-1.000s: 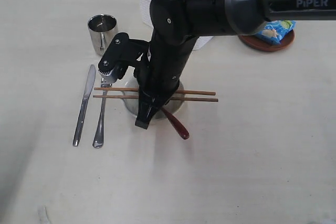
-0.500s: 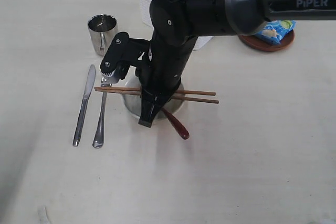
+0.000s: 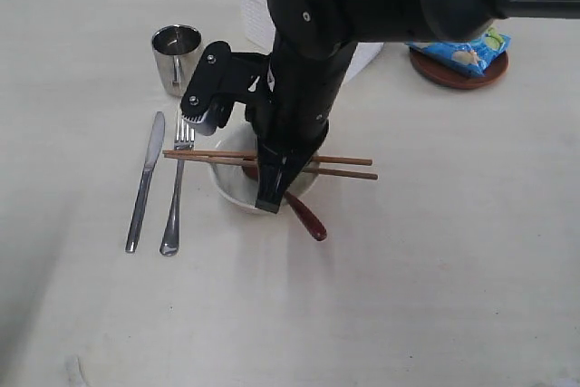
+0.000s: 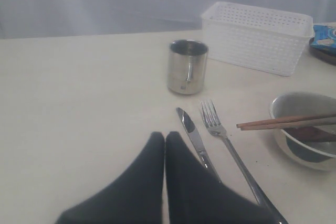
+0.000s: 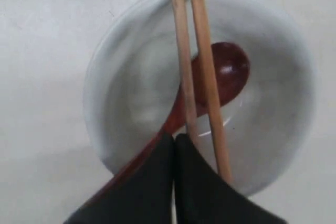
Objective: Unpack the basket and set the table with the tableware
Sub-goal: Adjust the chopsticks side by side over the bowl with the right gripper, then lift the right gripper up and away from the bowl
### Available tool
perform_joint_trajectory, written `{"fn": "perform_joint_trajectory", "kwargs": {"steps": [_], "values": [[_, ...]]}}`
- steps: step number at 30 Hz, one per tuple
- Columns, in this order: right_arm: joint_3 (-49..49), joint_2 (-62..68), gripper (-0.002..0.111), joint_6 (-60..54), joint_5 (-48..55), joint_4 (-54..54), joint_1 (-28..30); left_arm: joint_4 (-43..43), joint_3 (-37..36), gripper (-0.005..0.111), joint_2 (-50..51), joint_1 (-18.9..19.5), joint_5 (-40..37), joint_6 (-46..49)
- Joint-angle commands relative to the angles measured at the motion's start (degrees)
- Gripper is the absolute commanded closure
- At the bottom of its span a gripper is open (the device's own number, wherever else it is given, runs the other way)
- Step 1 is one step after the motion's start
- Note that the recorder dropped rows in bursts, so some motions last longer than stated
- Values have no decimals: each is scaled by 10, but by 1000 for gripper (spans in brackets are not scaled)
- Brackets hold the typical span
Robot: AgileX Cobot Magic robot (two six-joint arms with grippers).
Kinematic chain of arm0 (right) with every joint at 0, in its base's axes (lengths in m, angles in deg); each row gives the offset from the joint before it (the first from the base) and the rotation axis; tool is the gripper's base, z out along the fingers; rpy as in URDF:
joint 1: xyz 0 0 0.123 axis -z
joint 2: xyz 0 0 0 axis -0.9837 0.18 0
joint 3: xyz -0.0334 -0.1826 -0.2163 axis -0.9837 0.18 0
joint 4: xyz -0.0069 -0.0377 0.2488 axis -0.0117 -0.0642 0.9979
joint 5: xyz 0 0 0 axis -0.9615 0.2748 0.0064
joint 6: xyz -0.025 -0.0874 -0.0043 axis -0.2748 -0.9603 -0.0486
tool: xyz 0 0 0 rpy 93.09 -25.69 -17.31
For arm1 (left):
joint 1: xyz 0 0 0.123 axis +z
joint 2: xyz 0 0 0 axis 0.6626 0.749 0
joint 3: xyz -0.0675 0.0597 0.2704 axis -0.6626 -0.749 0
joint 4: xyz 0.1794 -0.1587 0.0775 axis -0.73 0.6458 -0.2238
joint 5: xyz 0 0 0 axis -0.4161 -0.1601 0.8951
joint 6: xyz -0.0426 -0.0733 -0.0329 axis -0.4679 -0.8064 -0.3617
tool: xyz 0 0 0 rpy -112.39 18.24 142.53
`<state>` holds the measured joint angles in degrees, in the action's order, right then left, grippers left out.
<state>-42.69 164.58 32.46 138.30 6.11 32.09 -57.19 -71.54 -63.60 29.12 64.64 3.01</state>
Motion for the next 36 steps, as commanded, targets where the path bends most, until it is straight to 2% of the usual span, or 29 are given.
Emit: {"fn": "perform_joint_trajectory", "kwargs": {"steps": [1,10,18,22,36], "values": [[-2,-13,109,20,76,-5,8,0,-2,107,-2,-3,1,-2],[27,-13,109,41,106,4,55,0,-2,107,-2,-3,1,-2],[86,-13,109,48,44,0,55,0,-2,107,-2,-3,1,-2],[86,-10,109,88,5,-54,55,0,-2,107,-2,-3,1,-1],[85,-6,109,92,-6,-60,55,0,-2,107,-2,-3,1,-1]]}}
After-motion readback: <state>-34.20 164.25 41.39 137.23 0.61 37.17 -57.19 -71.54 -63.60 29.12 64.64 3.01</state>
